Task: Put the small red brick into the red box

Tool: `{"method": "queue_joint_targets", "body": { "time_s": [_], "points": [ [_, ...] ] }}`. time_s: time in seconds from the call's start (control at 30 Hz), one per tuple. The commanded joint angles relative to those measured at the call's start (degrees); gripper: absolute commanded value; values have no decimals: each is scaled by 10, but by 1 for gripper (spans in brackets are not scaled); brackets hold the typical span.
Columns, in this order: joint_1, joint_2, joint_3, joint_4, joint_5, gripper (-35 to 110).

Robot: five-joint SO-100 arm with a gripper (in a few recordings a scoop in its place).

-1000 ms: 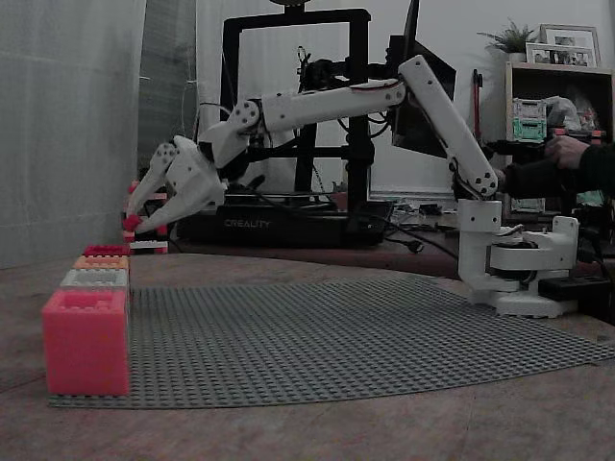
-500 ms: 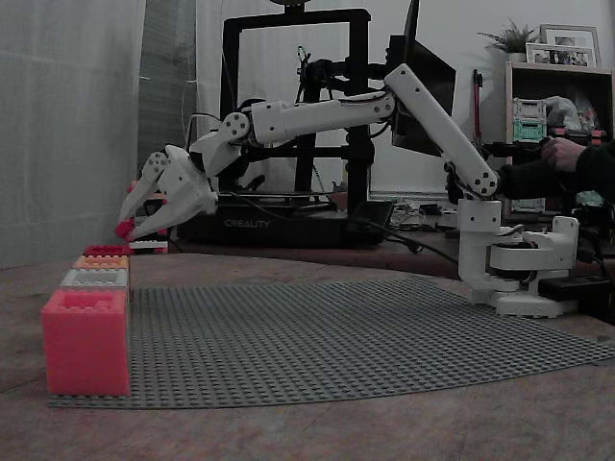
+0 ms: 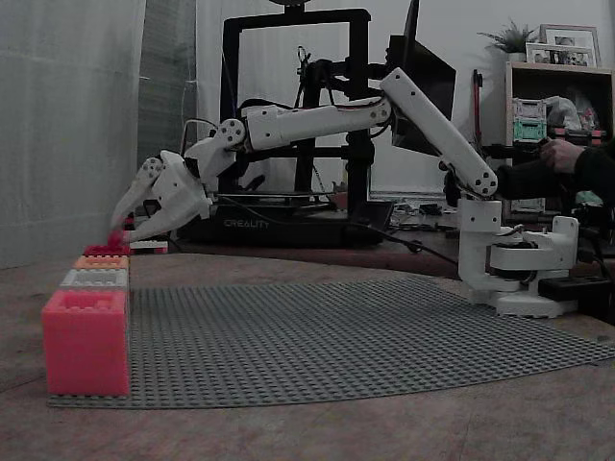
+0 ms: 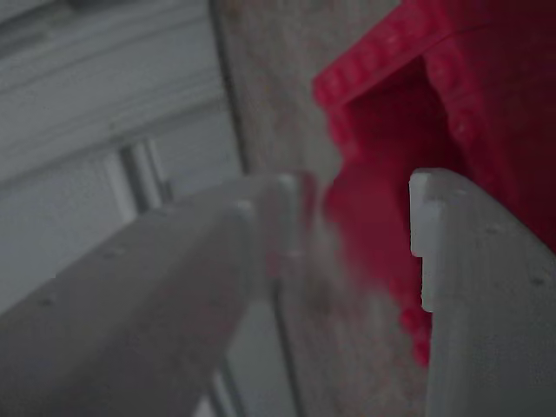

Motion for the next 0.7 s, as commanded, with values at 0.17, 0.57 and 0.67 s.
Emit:
{"method": "queue_joint_targets", "body": {
  "time_s": [0.17, 0.57, 0.67],
  "points": [
    [-16, 31, -55, 7, -8, 14],
    [-56, 307, 156, 39, -37, 0],
    [-76, 424, 283, 50, -54, 0]
  ]
}}
